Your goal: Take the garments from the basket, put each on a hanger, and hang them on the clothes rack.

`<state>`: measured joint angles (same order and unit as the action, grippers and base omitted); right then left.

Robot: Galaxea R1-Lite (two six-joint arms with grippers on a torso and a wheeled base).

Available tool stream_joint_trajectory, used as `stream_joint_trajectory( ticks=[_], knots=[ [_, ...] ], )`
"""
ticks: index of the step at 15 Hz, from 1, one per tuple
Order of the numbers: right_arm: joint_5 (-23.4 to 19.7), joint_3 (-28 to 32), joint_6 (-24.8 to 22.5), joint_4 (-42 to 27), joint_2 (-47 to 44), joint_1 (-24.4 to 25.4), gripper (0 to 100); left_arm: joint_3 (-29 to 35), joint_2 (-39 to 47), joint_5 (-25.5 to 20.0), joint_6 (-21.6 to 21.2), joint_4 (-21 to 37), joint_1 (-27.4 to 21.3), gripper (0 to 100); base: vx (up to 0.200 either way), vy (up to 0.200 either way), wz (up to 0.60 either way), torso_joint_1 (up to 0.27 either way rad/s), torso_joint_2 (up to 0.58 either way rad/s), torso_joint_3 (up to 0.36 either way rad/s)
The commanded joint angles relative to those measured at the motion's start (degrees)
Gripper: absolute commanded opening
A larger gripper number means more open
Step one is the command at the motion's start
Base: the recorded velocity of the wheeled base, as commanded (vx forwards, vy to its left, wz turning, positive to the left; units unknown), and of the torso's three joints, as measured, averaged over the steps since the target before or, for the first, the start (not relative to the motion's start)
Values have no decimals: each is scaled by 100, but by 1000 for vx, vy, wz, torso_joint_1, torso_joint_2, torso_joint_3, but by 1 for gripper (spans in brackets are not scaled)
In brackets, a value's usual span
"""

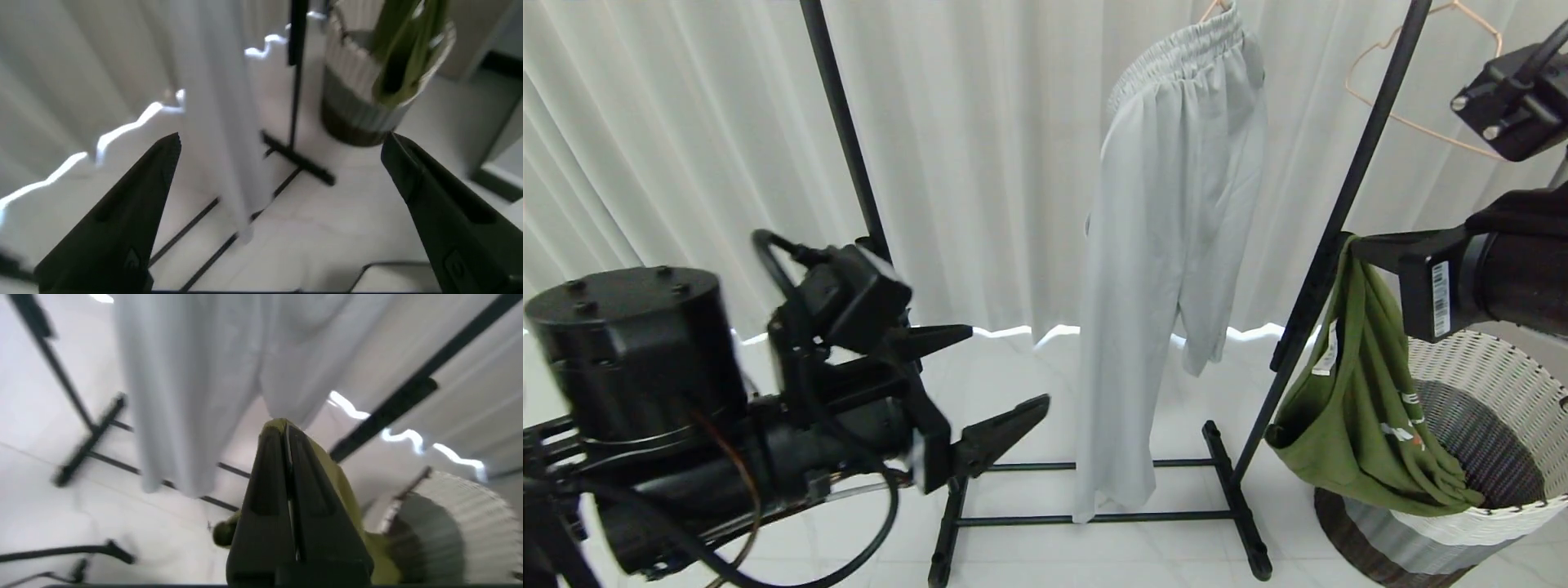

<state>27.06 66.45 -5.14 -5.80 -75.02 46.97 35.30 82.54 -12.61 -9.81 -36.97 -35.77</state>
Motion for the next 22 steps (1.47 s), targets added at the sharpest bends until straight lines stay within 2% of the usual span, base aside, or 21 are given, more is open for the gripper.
stream_joint_trajectory(
  ticks=[1, 5, 7, 8, 12, 20, 22],
  knots=[
    [1, -9, 189, 0, 181, 286, 0, 970, 1203, 346, 533, -3, -862, 100, 0, 0, 0, 0, 0, 0],
    [-34, -1, 488, 0, 207, 585, 0, 1884, 2416, 909, 1192, -3, -1582, 100, 0, 0, 0, 0, 0, 0],
    [-131, -9, 514, 0, 216, 585, 0, 2042, 2618, 927, 1263, -3, -1714, 100, 0, 0, 0, 0, 0, 0],
    [-289, -9, 576, 0, 225, 576, 0, 2349, 2961, 927, 1298, -3, -1864, 100, 0, 0, 0, 0, 0, 0],
    [-298, -18, 804, 0, 242, 568, 0, 2956, 3725, 944, 1474, -3, -1820, 100, 0, 0, 0, 0, 0, 0],
    [-483, -18, 831, 0, 401, 559, 0, 3132, 4297, 1032, 1526, -12, -1292, 100, 0, 0, 0, 0, 0, 0],
    [-483, -45, 831, 0, 392, 559, 0, 3237, 4279, 1032, 1825, -20, -1292, 100, 0, 0, 0, 0, 0, 0]
  ],
)
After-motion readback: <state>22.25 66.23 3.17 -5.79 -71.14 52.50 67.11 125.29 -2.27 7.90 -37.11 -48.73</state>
